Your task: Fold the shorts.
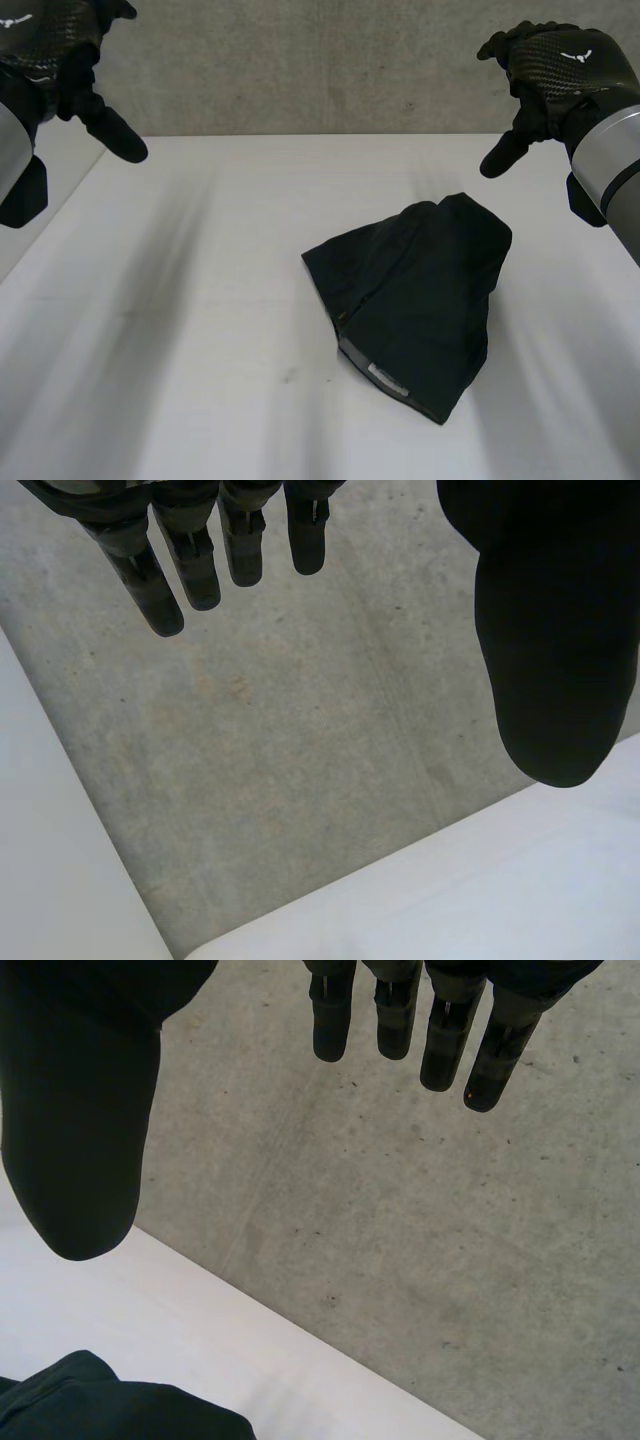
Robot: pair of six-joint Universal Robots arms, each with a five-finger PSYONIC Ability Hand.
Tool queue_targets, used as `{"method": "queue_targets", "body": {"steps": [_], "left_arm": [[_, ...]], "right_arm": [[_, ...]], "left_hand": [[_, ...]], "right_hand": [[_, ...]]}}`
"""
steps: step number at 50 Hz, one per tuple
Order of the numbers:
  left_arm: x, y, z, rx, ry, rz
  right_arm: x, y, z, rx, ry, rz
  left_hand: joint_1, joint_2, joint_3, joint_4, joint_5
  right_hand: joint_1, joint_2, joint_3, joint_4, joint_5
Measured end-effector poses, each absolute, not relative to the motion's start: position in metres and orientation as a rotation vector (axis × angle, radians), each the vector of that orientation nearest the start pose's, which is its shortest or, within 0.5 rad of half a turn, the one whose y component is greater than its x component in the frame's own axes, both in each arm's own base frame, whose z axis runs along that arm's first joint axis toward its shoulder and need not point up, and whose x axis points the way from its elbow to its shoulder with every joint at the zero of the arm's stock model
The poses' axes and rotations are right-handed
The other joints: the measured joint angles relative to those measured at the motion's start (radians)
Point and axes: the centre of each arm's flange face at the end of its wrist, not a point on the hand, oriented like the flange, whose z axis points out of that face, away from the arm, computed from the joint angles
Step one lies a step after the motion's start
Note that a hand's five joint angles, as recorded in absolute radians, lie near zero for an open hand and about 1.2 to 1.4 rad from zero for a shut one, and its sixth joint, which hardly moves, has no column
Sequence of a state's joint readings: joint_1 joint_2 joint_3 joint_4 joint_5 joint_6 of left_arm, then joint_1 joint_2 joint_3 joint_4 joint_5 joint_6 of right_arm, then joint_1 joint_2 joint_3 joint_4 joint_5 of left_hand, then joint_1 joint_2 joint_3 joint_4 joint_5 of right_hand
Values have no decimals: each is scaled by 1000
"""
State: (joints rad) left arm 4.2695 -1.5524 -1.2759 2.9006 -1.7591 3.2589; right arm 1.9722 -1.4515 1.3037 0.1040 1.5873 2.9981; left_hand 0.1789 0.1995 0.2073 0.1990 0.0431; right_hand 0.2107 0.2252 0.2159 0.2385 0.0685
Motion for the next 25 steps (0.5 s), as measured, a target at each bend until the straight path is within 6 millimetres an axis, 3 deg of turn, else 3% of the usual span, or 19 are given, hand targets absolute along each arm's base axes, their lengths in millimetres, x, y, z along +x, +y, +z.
{"method": "queue_targets", "body": {"steps": [7, 11, 15, 17, 19, 25], "left_arm": [[-237, -219, 369, 471, 2227, -2340], [-255, -227, 337, 684, 2309, -2230], [-275, -225, 301, 941, 2379, -2112], [-283, -222, 290, 1021, 2399, -2076], [-298, -215, 266, 1172, 2433, -2010], [-327, -202, 220, 1345, 2498, -1924]], "right_arm": [[254, -256, 342, -616, 1983, -2102], [261, -246, 325, -863, 2035, -1938], [261, -244, 301, -976, 2087, -1799], [260, -245, 295, -985, 2100, -1777], [253, -251, 279, -978, 2132, -1752], [230, -264, 247, -890, 2200, -1784]], "left_hand": [[0, 0, 0, 0, 0], [0, 0, 0, 0, 0], [1, 0, 0, 0, 0], [1, 0, 0, 0, 0], [6, 4, 3, 5, 2], [83, 54, 44, 58, 41]], "right_hand": [[0, 0, 0, 0, 0], [0, 0, 0, 0, 0], [0, 0, 0, 0, 0], [0, 0, 0, 0, 0], [0, 0, 0, 0, 0], [0, 0, 0, 0, 0]]}}
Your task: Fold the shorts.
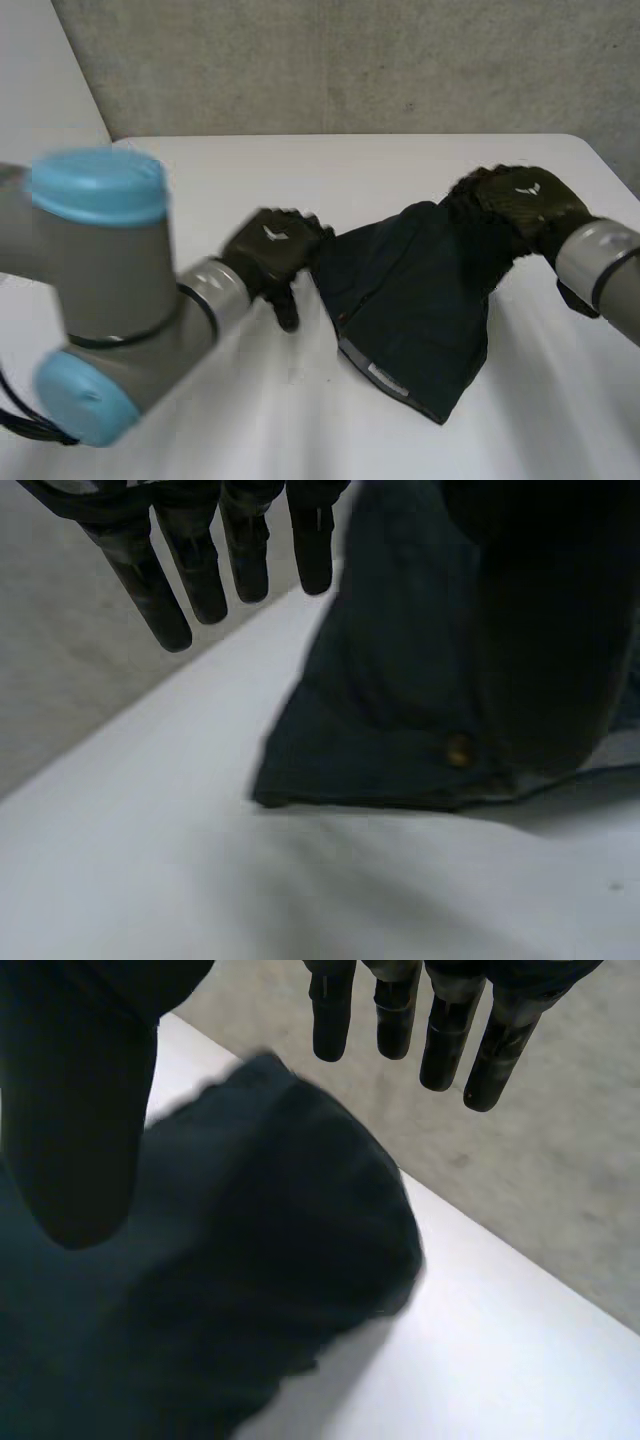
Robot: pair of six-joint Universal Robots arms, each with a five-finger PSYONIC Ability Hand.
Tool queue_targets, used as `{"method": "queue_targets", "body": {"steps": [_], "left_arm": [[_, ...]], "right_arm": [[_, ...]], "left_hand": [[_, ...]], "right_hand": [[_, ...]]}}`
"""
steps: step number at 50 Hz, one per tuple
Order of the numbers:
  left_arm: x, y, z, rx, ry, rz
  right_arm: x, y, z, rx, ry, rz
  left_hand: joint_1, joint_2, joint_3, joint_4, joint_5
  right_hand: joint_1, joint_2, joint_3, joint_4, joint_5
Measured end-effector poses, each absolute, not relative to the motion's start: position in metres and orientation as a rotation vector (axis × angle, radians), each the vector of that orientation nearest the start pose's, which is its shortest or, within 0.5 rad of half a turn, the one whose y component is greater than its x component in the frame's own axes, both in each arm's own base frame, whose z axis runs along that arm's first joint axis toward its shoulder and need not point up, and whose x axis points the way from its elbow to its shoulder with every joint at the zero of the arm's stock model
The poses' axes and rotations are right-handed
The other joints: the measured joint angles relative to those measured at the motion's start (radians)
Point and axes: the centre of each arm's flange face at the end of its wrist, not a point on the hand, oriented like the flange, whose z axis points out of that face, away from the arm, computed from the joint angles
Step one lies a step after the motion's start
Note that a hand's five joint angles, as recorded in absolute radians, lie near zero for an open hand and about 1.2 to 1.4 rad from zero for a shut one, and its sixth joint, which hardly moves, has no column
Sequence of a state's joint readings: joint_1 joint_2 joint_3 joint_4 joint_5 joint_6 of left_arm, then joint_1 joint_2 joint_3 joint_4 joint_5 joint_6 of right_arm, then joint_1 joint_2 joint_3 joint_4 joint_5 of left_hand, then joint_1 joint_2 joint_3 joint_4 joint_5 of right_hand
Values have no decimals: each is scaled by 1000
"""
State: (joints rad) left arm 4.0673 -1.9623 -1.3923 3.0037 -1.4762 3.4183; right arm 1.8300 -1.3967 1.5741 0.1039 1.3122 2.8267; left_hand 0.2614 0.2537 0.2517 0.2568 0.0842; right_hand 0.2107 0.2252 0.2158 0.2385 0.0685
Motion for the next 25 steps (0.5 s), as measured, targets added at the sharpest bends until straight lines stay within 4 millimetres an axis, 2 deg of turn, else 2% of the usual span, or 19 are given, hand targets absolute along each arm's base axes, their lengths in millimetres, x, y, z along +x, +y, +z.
{"method": "queue_targets", "body": {"steps": [1, 3, 4, 5, 6, 8, 14, 18, 21, 22, 23, 24, 25], "left_arm": [[-335, -199, 209, 1366, 2523, -1914], [-337, -198, 206, 1370, 2532, -1910], [-343, -196, 196, 1379, 2559, -1903], [-343, -196, 196, 1379, 2559, -1903], [-352, -193, 184, 1382, 2606, -1889], [-358, -192, 176, 1382, 2636, -1876], [-374, -188, 157, 1407, 2688, -1838], [-389, -186, 145, 1445, 2692, -1830], [-395, -189, 140, 1448, 2683, -1838], [-398, -192, 138, 1439, 2676, -1843], [-399, -193, 137, 1436, 2674, -1845], [-401, -197, 134, 1414, 2663, -1852], [-402, -198, 133, 1404, 2659, -1854]], "right_arm": [[221, -266, 240, -855, 2215, -1808], [219, -266, 239, -846, 2218, -1814], [211, -268, 233, -810, 2229, -1840], [211, -268, 233, -810, 2229, -1840], [200, -268, 224, -747, 2238, -1879], [194, -268, 219, -705, 2240, -1900], [184, -265, 207, -632, 2248, -1916], [182, -263, 201, -611, 2257, -1908], [182, -262, 201, -612, 2258, -1905], [182, -262, 201, -613, 2257, -1906], [182, -262, 201, -613, 2256, -1906], [182, -262, 202, -615, 2255, -1907], [182, -261, 202, -615, 2254, -1908]], "left_hand": [[62, 59, 59, 60, 58], [62, 59, 59, 60, 58], [73, 73, 73, 74, 72], [73, 73, 73, 74, 72], [74, 79, 79, 78, 79], [74, 79, 79, 79, 79], [74, 88, 89, 87, 86], [168, 160, 161, 157, 158], [311, 320, 322, 319, 314], [458, 479, 479, 476, 463], [458, 479, 479, 476, 463], [623, 682, 669, 667, 641], [712, 789, 775, 774, 738]], "right_hand": [[0, 0, 0, 0, 0], [0, 0, 0, 0, 0], [0, 0, 0, 0, 0], [0, 0, 0, 0, 0], [0, 0, 0, 0, 0], [0, 0, 0, 0, 0], [0, 0, 0, 0, 0], [0, 0, 0, 0, 0], [0, 0, 0, 0, 0], [0, 0, 0, 0, 0], [0, 0, 0, 0, 0], [0, 0, 0, 0, 0], [0, 0, 0, 0, 0]]}}
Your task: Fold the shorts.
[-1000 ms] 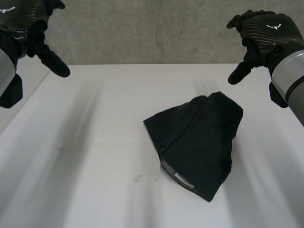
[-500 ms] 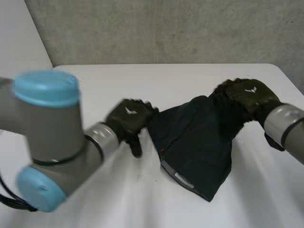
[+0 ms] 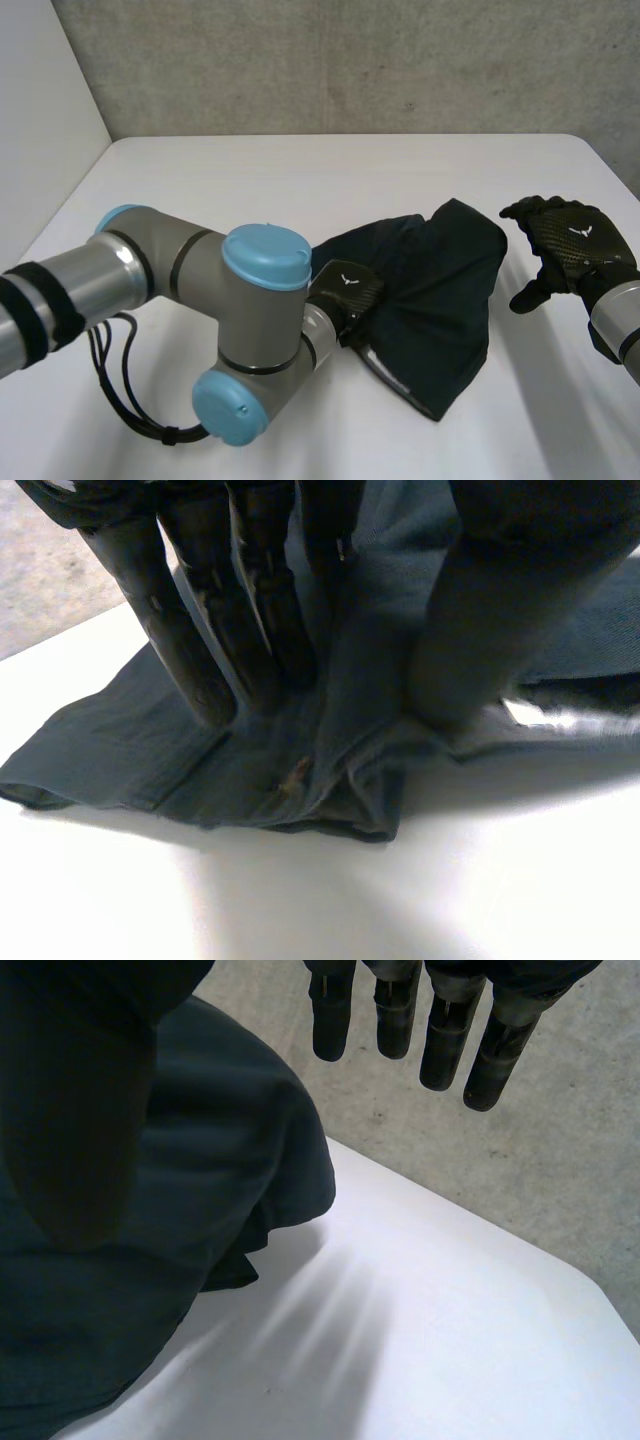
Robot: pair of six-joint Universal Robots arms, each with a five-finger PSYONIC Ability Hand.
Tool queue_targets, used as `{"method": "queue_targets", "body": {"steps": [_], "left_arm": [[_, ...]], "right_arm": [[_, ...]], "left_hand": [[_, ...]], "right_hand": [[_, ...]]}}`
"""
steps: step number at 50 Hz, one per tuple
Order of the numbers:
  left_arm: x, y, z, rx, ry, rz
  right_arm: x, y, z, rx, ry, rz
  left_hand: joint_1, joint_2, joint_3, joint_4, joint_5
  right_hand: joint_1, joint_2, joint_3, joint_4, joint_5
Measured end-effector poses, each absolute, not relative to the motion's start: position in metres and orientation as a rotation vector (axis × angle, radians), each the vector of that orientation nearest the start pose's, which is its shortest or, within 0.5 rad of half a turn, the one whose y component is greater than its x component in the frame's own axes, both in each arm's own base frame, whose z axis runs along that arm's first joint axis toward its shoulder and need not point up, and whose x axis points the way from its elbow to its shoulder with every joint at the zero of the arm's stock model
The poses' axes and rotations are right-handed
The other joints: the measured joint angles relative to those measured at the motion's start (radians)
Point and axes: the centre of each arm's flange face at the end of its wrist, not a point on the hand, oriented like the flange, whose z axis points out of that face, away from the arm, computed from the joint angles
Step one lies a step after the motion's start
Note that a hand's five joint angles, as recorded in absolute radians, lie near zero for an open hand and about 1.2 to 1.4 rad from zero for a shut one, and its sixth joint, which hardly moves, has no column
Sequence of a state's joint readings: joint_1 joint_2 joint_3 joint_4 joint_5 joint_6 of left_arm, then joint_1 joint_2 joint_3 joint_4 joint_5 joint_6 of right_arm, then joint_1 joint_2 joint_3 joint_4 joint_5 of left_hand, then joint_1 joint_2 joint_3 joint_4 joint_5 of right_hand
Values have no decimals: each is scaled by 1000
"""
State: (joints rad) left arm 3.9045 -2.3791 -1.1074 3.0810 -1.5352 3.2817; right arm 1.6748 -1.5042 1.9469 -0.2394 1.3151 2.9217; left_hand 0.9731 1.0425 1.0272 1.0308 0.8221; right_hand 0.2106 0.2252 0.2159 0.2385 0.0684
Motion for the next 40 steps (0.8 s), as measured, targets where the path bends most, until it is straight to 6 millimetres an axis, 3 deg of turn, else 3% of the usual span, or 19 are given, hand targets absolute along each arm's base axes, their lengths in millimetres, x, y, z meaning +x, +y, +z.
{"method": "queue_targets", "body": {"steps": [2, 3, 11, 12, 14, 19, 21, 22, 24, 27, 34, 37, 40], "left_arm": [[-403, -200, 132, 1391, 2654, -1857], [-404, -208, 130, 1335, 2629, -1870], [-392, -242, 143, 1011, 2507, -1921], [-376, -260, 162, 859, 2450, -1949], [-365, -270, 175, 779, 2419, -1966], [-303, -314, 239, 469, 2278, -2056], [-284, -323, 257, 399, 2233, -2082], [-284, -323, 257, 399, 2233, -2082], [-259, -334, 281, 319, 2162, -2121], [-239, -343, 303, 284, 2095, -2167], [-237, -346, 322, 331, 2034, -2264], [-252, -341, 324, 399, 2024, -2329], [-280, -330, 317, 508, 2038, -2391]], "right_arm": [[183, -261, 202, -615, 2254, -1909], [182, -260, 203, -616, 2253, -1910], [182, -259, 202, -615, 2255, -1911], [182, -259, 202, -614, 2255, -1911], [182, -258, 202, -614, 2256, -1909], [183, -257, 201, -620, 2256, -1899], [184, -256, 200, -621, 2257, -1895], [184, -256, 200, -621, 2257, -1895], [185, -255, 199, -626, 2256, -1888], [187, -254, 198, -634, 2253, -1881], [190, -252, 197, -641, 2248, -1872], [190, -251, 197, -641, 2248, -1870], [190, -251, 197, -639, 2249, -1869]], "left_hand": [[0, 0, 0, 0, 0], [51, 133, 140, 144, 105], [80, 145, 158, 160, 108], [80, 145, 158, 160, 108], [81, 145, 158, 160, 108], [95, 145, 161, 161, 120], [95, 145, 165, 161, 129], [95, 145, 165, 161, 129], [95, 145, 172, 161, 134], [95, 145, 175, 162, 134], [95, 145, 180, 165, 134], [95, 145, 183, 165, 134], [95, 145, 184, 165, 134]], "right_hand": [[0, 0, 0, 0, 0], [0, 0, 0, 0, 0], [0, 0, 0, 0, 0], [0, 0, 0, 0, 0], [0, 0, 0, 0, 0], [0, 0, 0, 0, 0], [0, 0, 0, 0, 0], [0, 0, 0, 0, 0], [0, 0, 0, 0, 0], [0, 0, 0, 0, 0], [0, 0, 0, 0, 0], [0, 0, 0, 0, 0], [0, 0, 0, 0, 0]]}}
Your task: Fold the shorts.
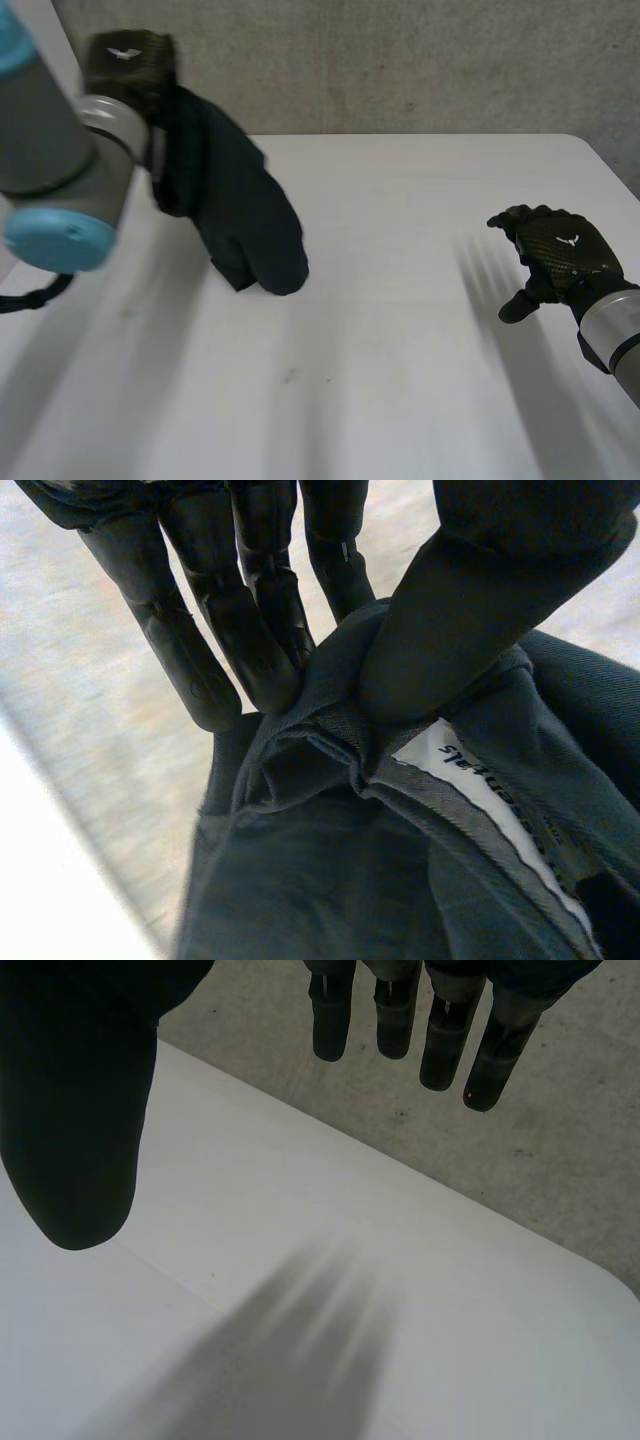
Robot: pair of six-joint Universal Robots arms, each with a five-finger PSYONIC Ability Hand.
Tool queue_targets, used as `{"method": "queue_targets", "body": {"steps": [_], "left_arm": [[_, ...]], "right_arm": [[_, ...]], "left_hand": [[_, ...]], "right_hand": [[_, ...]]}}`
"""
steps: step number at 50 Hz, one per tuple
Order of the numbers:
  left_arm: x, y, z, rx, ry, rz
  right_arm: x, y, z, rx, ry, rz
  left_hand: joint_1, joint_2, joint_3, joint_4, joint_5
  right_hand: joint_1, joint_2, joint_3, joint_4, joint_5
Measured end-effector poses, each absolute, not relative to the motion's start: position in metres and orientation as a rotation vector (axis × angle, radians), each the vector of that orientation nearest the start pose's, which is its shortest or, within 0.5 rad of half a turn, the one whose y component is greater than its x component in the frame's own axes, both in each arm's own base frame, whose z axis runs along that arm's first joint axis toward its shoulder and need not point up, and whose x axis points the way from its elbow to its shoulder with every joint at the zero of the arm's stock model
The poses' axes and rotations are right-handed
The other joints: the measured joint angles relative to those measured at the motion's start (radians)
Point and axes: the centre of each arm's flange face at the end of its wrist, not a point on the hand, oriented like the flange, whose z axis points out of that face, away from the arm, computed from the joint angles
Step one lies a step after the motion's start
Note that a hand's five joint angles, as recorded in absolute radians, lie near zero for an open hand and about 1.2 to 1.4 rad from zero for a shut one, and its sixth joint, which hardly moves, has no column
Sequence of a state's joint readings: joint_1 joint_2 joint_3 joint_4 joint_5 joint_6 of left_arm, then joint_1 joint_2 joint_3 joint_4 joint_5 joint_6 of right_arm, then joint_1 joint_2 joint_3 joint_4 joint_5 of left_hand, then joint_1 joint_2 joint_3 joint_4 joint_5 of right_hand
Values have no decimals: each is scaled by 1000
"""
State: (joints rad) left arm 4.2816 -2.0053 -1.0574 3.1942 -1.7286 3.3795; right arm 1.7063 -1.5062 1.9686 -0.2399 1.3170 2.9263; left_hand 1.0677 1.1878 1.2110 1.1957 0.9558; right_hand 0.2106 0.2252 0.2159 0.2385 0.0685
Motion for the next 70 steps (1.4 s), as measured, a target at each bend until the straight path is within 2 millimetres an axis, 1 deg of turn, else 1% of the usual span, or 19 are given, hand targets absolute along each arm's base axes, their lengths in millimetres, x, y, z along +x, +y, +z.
{"method": "queue_targets", "body": {"steps": [2, 5, 7, 11, 14, 17, 21, 22, 26, 27, 30, 31, 36, 42, 45, 49, 54, 61, 70], "left_arm": [[-302, -320, 308, 596, 2058, -2422], [-360, -283, 278, 862, 2125, -2468], [-378, -268, 267, 955, 2149, -2469], [-422, -213, 231, 1274, 2228, -2423], [-439, -177, 214, 1472, 2258, -2376], [-448, -143, 205, 1663, 2255, -2331], [-450, -127, 204, 1753, 2223, -2314], [-449, -119, 208, 1800, 2174, -2311], [-445, -121, 214, 1782, 2136, -2319], [-434, -133, 232, 1682, 2078, -2345], [-429, -138, 239, 1637, 2061, -2356], [-414, -150, 260, 1516, 2023, -2388], [-389, -162, 289, 1357, 1989, -2428], [-363, -179, 301, 1240, 1981, -2425], [-346, -203, 298, 1159, 1999, -2384], [-338, -226, 284, 1114, 2037, -2315], [-334, -262, 247, 1084, 2123, -2182], [-326, -291, 213, 1033, 2242, -2094], [-319, -300, 205, 1005, 2381, -2120]], "right_arm": [[190, -251, 197, -638, 2250, -1869], [188, -252, 196, -630, 2256, -1872], [188, -253, 196, -626, 2258, -1875], [186, -254, 195, -615, 2260, -1890], [185, -255, 196, -607, 2259, -1900], [185, -256, 196, -594, 2258, -1908], [184, -256, 197, -582, 2258, -1910], [184, -257, 197, -570, 2256, -1911], [184, -257, 198, -567, 2254, -1913], [184, -258, 201, -565, 2248, -1922], [184, -258, 202, -565, 2246, -1926], [184, -258, 209, -568, 2227, -1953], [184, -255, 233, -591, 2163, -2031], [187, -239, 264, -664, 2139, -2013], [190, -226, 280, -700, 2161, -1917], [193, -220, 290, -690, 2171, -1842], [208, -223, 296, -656, 2163, -1745], [248, -239, 268, -675, 2281, -1624], [283, -257, 224, -755, 2449, -1555]], "left_hand": [[0, 0, 1, 0, 0], [0, 4, 3, 0, 0], [0, 4, 3, 0, 0], [0, 4, 1, 0, 0], [-1, -60, -74, -63, -5], [-377, -445, -445, -459, -372], [-459, -528, -543, -547, -465], [-676, -790, -806, -805, -746], [-702, -827, -847, -843, -783], [-763, -891, -910, -902, -846], [-767, -895, -913, -905, -848], [-781, -920, -943, -927, -872], [-807, -944, -957, -948, -893], [-807, -945, -957, -948, -893], [-807, -945, -957, -948, -893], [-807, -945, -957, -948, -893], [-807, -945, -957, -948, -893], [-807, -945, -957, -948, -893], [-807, -945, -957, -948, -893]], "right_hand": [[0, 0, 0, 0, 0], [0, 0, 0, 0, 0], [0, 0, 0, 0, 0], [0, 0, 0, 0, 0], [0, 0, 0, 0, 0], [0, 0, 0, 0, 0], [0, 0, 0, 0, 0], [0, 0, 0, 0, 0], [0, 0, 0, 0, 0], [0, 0, 0, 0, 0], [0, 0, 0, 0, 0], [0, 0, 0, 0, 0], [0, 0, 0, 0, 0], [0, 0, 0, 0, 0], [0, 0, 0, 0, 0], [0, 0, 0, 0, 0], [0, 0, 0, 0, 0], [0, 0, 0, 0, 0], [0, 0, 0, 0, 0]]}}
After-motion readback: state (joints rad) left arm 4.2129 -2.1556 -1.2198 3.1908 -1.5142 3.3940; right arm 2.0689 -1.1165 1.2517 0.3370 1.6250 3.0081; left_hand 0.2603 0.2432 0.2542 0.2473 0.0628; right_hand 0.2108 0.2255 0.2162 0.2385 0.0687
